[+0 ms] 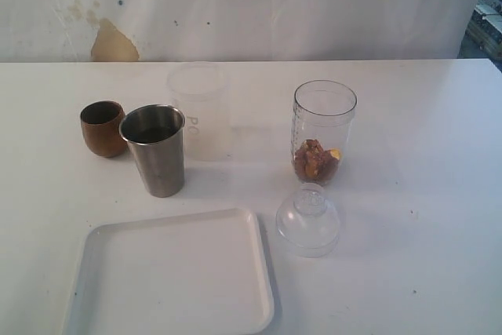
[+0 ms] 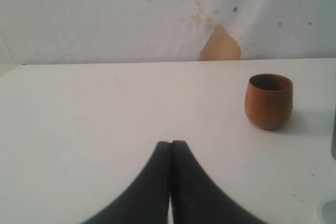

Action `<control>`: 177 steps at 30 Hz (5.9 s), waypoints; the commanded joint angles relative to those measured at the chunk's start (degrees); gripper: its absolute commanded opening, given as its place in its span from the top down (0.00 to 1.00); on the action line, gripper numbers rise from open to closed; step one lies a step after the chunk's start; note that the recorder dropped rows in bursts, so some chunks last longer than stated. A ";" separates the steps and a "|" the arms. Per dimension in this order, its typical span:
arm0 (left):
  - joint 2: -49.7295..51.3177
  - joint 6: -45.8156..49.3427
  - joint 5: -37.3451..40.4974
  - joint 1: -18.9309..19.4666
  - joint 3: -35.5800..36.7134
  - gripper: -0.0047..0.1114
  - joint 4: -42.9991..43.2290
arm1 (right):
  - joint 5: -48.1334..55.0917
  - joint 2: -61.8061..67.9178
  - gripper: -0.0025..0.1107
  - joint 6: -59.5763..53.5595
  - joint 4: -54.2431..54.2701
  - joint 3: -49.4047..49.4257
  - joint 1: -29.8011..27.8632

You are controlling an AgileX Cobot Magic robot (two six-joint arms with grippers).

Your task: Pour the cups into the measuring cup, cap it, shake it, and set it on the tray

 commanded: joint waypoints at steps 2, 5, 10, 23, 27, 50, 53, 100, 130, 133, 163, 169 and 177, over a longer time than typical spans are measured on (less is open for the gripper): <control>-0.20 0.00 0.22 -0.41 0.23 0.96 0.18 | -0.32 -0.24 0.96 -0.31 -0.02 0.10 -0.11; -0.20 0.00 0.22 -0.41 0.23 0.96 0.18 | -0.32 -0.24 0.96 -0.31 -0.02 0.10 -0.11; -0.20 0.00 0.22 -0.41 0.23 0.96 0.18 | -0.32 -0.24 0.96 -0.53 -1.36 0.10 -0.11; -0.20 0.00 0.11 -0.41 0.23 0.96 0.18 | -0.32 -0.24 0.96 -0.53 -1.36 0.10 -0.11; -0.20 1.56 -1.54 -0.41 0.23 0.96 0.97 | -0.32 -0.24 0.96 -0.53 -1.36 0.10 -0.11; 26.13 -56.02 -50.06 -0.87 -5.80 0.76 44.99 | -0.32 -0.24 0.96 -0.53 -1.36 0.10 -0.11; 37.89 -52.54 -56.21 -0.90 -6.99 0.51 46.80 | -0.32 -0.24 0.96 0.09 -1.36 0.10 -0.11; 119.35 -7.69 -69.43 -20.88 -43.90 0.13 23.81 | -0.32 -0.24 0.96 0.09 -1.36 0.10 -0.11; 98.95 -27.46 -60.32 -24.95 -47.61 0.96 37.43 | -0.32 -0.24 0.96 0.09 -1.36 0.10 -0.11; 98.95 -28.35 -55.46 -27.54 -51.87 0.96 37.43 | -0.32 -0.24 0.96 0.09 -1.36 0.10 -0.11; 116.50 -30.98 -42.30 -36.29 -84.70 0.96 37.70 | -0.32 -0.24 0.96 0.09 -1.36 0.10 -0.11; 121.78 -22.20 -41.60 -37.58 -90.92 0.96 37.84 | -0.32 -0.24 0.96 0.09 -1.36 0.10 -0.11; 125.36 -9.96 -41.19 -38.24 -93.84 0.96 40.72 | -0.32 -0.24 0.96 0.09 -1.36 0.10 -0.11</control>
